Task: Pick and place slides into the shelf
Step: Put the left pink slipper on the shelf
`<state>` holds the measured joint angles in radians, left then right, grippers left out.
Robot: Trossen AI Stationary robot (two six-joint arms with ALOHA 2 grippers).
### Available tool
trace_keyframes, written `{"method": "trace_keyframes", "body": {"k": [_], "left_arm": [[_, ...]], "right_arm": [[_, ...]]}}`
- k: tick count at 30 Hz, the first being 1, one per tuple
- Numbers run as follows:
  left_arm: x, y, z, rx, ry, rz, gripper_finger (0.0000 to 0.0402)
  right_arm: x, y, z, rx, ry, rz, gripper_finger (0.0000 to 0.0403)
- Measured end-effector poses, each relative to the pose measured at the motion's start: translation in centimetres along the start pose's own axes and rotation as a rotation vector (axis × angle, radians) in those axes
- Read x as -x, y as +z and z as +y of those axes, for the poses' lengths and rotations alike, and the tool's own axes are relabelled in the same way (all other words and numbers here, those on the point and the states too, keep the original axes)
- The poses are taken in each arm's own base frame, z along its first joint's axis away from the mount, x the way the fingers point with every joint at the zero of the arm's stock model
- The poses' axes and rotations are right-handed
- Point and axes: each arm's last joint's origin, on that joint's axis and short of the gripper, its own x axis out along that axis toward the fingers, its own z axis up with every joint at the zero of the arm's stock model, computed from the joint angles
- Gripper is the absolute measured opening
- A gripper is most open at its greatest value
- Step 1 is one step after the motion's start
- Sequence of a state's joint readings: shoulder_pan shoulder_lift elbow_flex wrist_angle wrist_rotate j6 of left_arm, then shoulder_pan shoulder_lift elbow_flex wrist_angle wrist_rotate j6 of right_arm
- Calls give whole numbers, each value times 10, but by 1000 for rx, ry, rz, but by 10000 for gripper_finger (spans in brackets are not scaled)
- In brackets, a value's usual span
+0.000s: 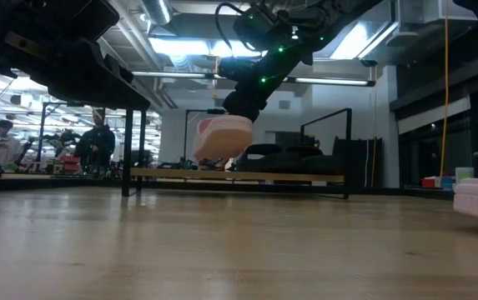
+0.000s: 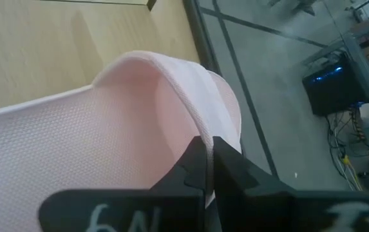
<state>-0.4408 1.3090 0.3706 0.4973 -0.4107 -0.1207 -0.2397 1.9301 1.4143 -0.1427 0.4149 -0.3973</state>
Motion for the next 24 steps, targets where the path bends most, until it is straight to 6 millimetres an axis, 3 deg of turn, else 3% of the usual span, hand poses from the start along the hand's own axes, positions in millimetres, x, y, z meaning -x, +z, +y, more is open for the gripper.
{"method": "trace_keyframes", "body": {"k": [14, 24], "left_arm": [[0, 0, 0, 0, 0, 0, 0], [0, 0, 0, 1, 0, -2, 0]], "right_arm": [[-6, -6, -14, -26, -1, 6, 12], [-15, -10, -8, -18, 6, 24, 12]]}}
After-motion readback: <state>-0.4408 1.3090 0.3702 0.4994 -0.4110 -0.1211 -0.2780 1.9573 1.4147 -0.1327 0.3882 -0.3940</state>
